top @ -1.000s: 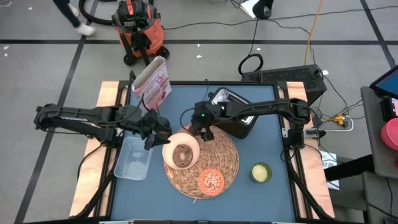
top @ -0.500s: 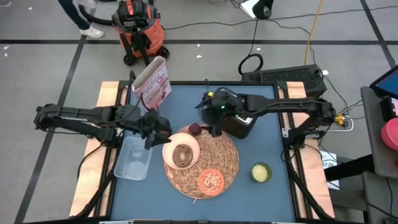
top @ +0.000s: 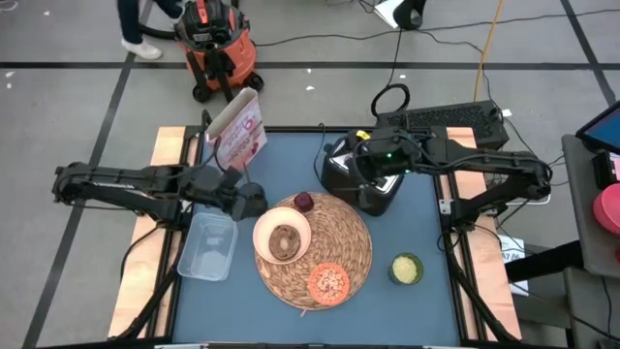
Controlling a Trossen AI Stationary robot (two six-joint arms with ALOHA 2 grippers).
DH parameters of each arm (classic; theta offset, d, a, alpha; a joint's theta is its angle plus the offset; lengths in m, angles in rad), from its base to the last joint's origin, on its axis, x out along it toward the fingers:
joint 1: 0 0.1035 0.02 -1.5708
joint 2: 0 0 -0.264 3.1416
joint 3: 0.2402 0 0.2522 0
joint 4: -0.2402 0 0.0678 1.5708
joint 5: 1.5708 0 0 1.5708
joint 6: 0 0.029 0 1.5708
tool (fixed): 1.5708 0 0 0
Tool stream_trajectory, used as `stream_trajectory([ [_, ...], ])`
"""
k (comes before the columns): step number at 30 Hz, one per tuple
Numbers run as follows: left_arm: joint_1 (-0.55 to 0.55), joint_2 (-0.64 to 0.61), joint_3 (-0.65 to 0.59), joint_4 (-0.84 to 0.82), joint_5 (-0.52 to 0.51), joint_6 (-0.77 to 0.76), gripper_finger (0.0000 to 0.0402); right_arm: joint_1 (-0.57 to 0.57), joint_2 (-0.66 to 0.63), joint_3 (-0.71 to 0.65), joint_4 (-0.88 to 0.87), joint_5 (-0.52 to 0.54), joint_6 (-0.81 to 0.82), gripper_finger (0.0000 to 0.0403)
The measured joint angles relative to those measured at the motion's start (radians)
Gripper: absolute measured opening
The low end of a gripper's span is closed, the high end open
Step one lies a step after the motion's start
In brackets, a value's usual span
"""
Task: Arrange a breakfast setting
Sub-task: Put the gold spoon on the placemat beside the orange bowl
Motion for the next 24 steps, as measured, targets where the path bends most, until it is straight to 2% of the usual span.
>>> stream_trajectory([
  [5,0.0,-0.046,0.0,-0.233,0.028,-0.17,0.0354,0.0,-0.01,0.0,-0.079,0.0,0.019,0.0398],
  [9,0.0,-0.089,0.0,-0.366,0.016,-0.212,0.0354,0.0,-0.01,-0.011,-0.084,0.0,0.026,0.0398],
  [11,0.0,-0.103,0.0,-0.402,-0.04,-0.209,0.0354,0.0,-0.01,-0.04,-0.052,0.0,0.026,0.0398],
  [18,0.0,-0.065,0.0,-0.454,-0.368,-0.128,0.0354,0.0,-0.009,-0.193,0.156,0.0,0.02,0.0398],
  [21,0.0,-0.016,-0.004,-0.459,-0.443,-0.094,0.0354,0.0,-0.009,-0.267,0.276,0.0,0.019,0.0398],
  [24,0.0,0.043,-0.006,-0.457,-0.469,-0.071,0.0354,0.0,-0.009,-0.322,0.386,0.0,0.019,0.0398],
])
